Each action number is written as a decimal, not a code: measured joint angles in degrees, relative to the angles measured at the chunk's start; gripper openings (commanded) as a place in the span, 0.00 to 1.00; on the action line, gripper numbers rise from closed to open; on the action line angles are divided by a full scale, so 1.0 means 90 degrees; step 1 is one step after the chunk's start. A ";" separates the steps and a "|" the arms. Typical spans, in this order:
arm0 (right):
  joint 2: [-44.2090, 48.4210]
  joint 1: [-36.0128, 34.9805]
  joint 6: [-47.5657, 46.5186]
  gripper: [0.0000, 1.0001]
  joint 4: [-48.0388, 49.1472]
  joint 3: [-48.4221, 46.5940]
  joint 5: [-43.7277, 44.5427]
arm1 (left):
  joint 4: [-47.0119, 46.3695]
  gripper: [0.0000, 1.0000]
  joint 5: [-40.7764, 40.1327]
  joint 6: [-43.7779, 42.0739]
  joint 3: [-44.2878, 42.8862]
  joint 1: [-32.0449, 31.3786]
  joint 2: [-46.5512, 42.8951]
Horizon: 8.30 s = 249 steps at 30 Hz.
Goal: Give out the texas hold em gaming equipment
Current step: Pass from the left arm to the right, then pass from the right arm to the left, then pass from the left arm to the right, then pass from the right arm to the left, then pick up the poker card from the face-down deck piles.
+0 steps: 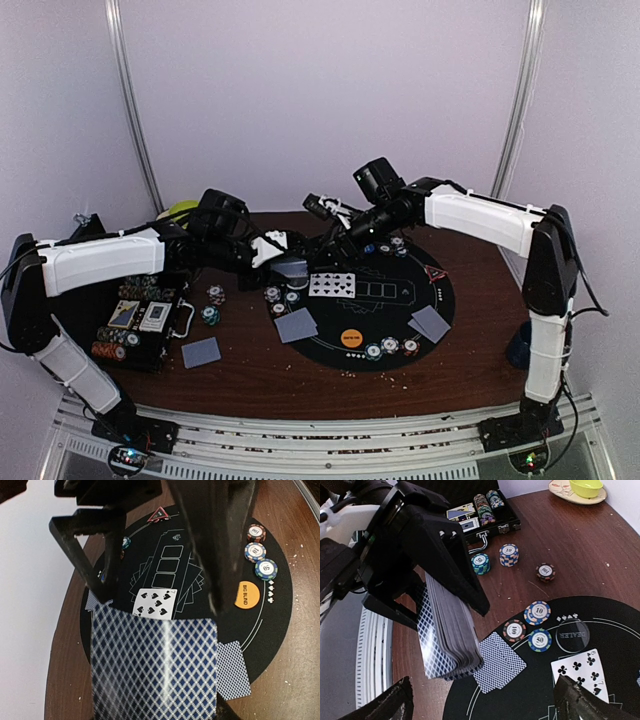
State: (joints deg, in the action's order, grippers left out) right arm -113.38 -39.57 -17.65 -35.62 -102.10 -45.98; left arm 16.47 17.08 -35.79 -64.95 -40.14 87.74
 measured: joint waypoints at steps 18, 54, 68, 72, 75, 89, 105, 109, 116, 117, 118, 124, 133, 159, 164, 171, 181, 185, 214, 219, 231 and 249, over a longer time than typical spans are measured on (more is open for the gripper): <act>-0.1005 -0.0214 0.0843 0.92 -0.0063 -0.0930 -0.1054 | 0.0010 0.07 0.0041 -0.0044 0.0000 -0.0090 0.0000; -0.1481 0.0041 0.2057 0.00 0.0947 -0.0850 -0.2783 | -0.0080 0.64 -0.0114 0.0080 0.0005 -0.0134 0.0002; -0.1358 0.0049 0.2543 0.00 0.1273 -0.0503 -0.3079 | -0.0279 0.98 -0.0661 -0.0087 0.0126 -0.0148 0.0087; -0.1333 0.0051 0.2667 0.00 0.1324 -0.0498 -0.2987 | -0.0367 0.98 -0.0828 -0.0092 0.0165 -0.0168 0.0095; -0.1319 0.0051 0.2730 0.00 0.1348 -0.0498 -0.2875 | -0.0381 0.98 -0.0942 -0.0119 0.0177 -0.0199 0.0121; -0.1319 0.0041 0.2875 0.00 0.1367 -0.0498 -0.2523 | -0.0556 0.60 -0.1241 -0.0158 0.0182 -0.0418 0.0211; -0.1321 0.0056 0.3009 0.24 0.1396 -0.0481 -0.2365 | -0.0656 0.59 -0.1321 -0.0180 0.0187 -0.0427 0.0219; -0.1321 0.0075 0.3211 0.21 0.1576 -0.0420 -0.2514 | -0.0687 0.59 -0.1370 -0.0180 0.0187 -0.0427 0.0219; -0.1321 0.0080 0.3356 0.07 0.1824 -0.0265 -0.2574 | -0.0665 0.63 -0.1426 -0.0126 0.0219 -0.0452 0.0221; -0.1321 0.0080 0.3354 0.06 0.1841 -0.0262 -0.2579 | -0.0670 0.66 -0.1443 -0.0124 0.0219 -0.0452 0.0221; -0.1321 0.0080 0.3359 0.03 0.1858 -0.0262 -0.2589 | -0.0673 0.69 -0.1452 -0.0126 0.0219 -0.0452 0.0223; -0.1321 0.0010 0.3497 0.00 0.1943 -0.0262 -0.2919 | -0.0709 0.92 -0.1545 -0.0155 0.0231 -0.0454 0.0296; -0.1321 -0.0063 0.3398 0.00 0.1858 -0.0272 -0.2975 | -0.0682 0.79 -0.1591 -0.0182 0.0272 -0.0461 0.0318; -0.1321 -0.0085 0.2628 0.06 0.0981 -0.0510 -0.2198 | -0.0629 0.82 -0.1212 -0.0197 0.0289 -0.0469 0.0323; -0.1321 -0.0109 0.2599 0.07 0.0940 -0.0527 -0.2188 | -0.0593 0.77 -0.1214 -0.0194 0.0289 -0.0469 0.0325; -0.1321 -0.0107 0.2599 0.08 0.0933 -0.0588 -0.2178 | -0.0578 0.66 -0.1239 -0.0189 0.0289 -0.0469 0.0325; -0.1345 -0.0117 0.2344 0.18 0.0933 -0.0588 -0.1965 | -0.0534 0.54 -0.1256 -0.0049 0.0289 -0.0464 0.0325; -0.1345 -0.0119 0.2322 0.23 0.0882 -0.0597 -0.1957 | -0.0539 0.54 -0.1263 -0.0061 0.0289 -0.0464 0.0325; -0.1112 -0.0015 0.1270 0.24 -0.0255 -0.0877 -0.1032 | -0.0551 0.54 -0.1304 -0.0090 0.0289 -0.0464 0.0325; -0.1069 0.0036 0.1100 0.20 -0.0401 -0.0882 -0.1037 | -0.0556 0.54 -0.1304 -0.0090 0.0289 -0.0464 0.0325; -0.0886 0.0039 0.0712 0.22 -0.0741 -0.0879 -0.0855 | -0.0685 0.55 -0.1268 -0.0090 0.0289 -0.0464 0.0328; -0.0605 0.0056 0.0440 0.16 -0.0894 -0.0877 -0.0750 | -0.0627 0.55 -0.1256 -0.0092 0.0289 -0.0464 0.0328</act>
State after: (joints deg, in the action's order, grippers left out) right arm -118.83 -39.07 -13.69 -43.66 -110.00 -52.73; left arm 10.83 5.78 -36.62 -62.35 -44.31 90.70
